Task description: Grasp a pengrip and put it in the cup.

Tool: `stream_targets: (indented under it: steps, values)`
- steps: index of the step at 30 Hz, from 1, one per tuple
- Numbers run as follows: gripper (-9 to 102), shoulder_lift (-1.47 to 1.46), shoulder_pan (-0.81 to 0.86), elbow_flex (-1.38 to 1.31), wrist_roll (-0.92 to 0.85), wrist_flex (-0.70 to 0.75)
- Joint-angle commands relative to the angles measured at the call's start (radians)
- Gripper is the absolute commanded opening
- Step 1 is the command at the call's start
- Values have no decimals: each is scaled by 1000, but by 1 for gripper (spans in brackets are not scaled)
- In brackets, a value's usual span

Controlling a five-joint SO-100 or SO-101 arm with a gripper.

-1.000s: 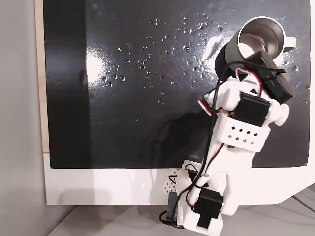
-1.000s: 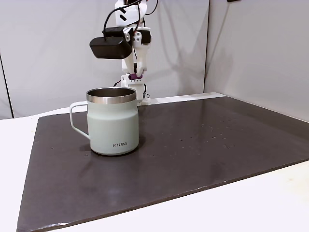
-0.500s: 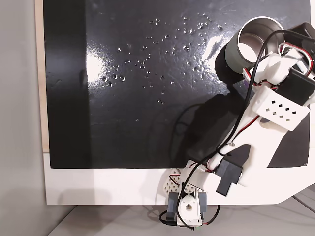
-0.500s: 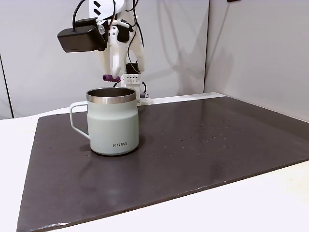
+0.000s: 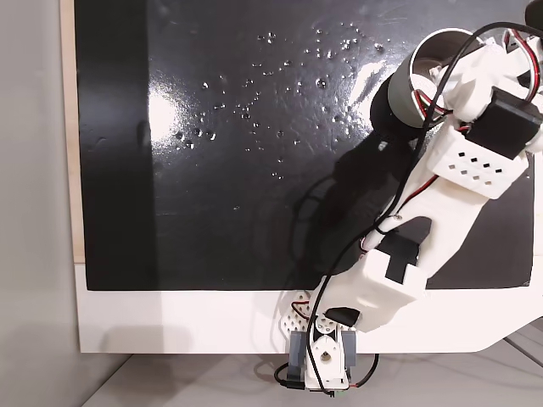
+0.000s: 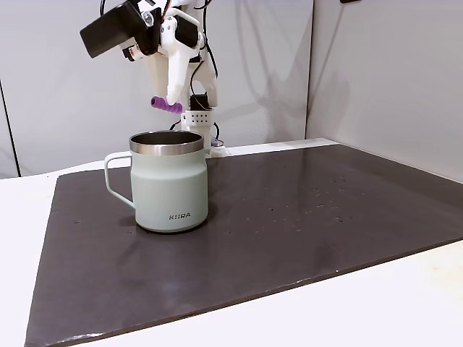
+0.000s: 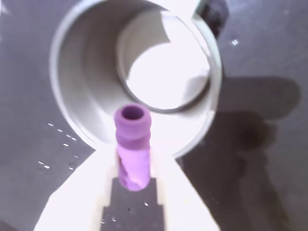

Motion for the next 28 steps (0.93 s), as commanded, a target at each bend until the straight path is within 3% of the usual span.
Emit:
stream_targets:
  steps: [1, 8, 13, 17, 28]
  values:
    - [0, -3, -17, -123, 28, -11]
    - [0, -49, -3, -207, 35, -9]
    - [29, -52, 12, -207, 49, -5]
    - [38, -52, 17, -207, 72, -3]
    - [39, -51, 18, -207, 74, -2]
